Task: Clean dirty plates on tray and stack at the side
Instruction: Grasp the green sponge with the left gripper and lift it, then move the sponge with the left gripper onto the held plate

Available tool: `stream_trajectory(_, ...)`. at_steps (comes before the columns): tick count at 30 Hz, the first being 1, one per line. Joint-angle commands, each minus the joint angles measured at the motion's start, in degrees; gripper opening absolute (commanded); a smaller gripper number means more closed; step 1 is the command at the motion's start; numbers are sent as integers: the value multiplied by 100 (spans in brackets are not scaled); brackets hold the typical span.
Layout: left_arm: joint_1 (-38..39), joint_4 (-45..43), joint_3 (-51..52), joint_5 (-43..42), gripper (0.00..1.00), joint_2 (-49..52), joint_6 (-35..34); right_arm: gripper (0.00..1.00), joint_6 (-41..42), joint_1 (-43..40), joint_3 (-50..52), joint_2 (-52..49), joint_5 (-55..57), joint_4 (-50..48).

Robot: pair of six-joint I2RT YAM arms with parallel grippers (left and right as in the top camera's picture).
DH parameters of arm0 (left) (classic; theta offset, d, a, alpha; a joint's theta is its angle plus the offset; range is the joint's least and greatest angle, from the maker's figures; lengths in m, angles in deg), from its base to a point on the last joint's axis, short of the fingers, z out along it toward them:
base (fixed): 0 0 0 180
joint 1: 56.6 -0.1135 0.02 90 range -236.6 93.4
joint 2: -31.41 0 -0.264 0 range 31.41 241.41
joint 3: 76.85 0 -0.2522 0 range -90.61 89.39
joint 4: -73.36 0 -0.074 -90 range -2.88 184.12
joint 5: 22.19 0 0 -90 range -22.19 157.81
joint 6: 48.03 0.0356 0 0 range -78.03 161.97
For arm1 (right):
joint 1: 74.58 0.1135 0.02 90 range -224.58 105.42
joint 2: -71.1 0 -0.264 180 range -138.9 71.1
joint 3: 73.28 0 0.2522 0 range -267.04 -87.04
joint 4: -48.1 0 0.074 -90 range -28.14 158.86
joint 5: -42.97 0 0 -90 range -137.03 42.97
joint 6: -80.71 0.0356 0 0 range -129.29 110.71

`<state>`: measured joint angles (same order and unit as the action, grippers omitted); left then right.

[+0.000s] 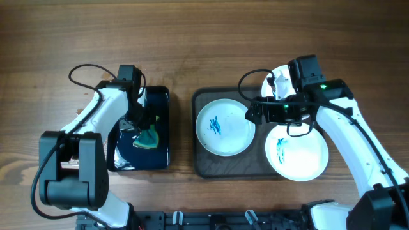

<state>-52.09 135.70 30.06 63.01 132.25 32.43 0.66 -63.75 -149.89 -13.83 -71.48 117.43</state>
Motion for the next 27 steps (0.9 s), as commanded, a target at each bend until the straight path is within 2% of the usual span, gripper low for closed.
stream_trajectory(1, -17, 116, -98, -96, 4, 26, 4, 100, -96, 13, -101, -63, -138, 61)
stream_trajectory(7, -13, 846, -734, -334, 4, -1399, 4, 100, -96, 13, -48, -76, -90, -149)
stream_trajectory(9, -13, 901, -732, -428, 4, -1692, 7, 100, -94, 13, -4, -114, -26, -501)
stream_trajectory(10, -13, 916, -732, -765, 4, -1740, 9, 99, -76, 13, 74, -114, -4, -839)
stream_trajectory(11, -4, 907, -732, -1099, 4, -1714, 9, 79, 120, 13, 188, -151, 175, -1067)
stream_trajectory(12, 22, 892, -732, -1178, 4, -1714, 13, 71, 433, 13, 258, -201, 476, -1080)
stream_trajectory(14, 160, 811, -732, -1335, 4, -1714, 76, 78, 553, 13, 455, -352, 708, -1165)
stream_trajectory(18, 680, 492, -732, -1670, 4, -1705, 304, 72, 490, 24, 938, -885, 498, -1508)
stream_trajectory(23, 1139, 136, -732, -1665, 4, -1604, -61, 56, 417, 24, 1113, -1473, -20, -2144)
stream_trajectory(27, 1178, 129, -732, -1683, 4, -1449, -61, 26, 719, 24, 1150, -1799, -203, -2597)
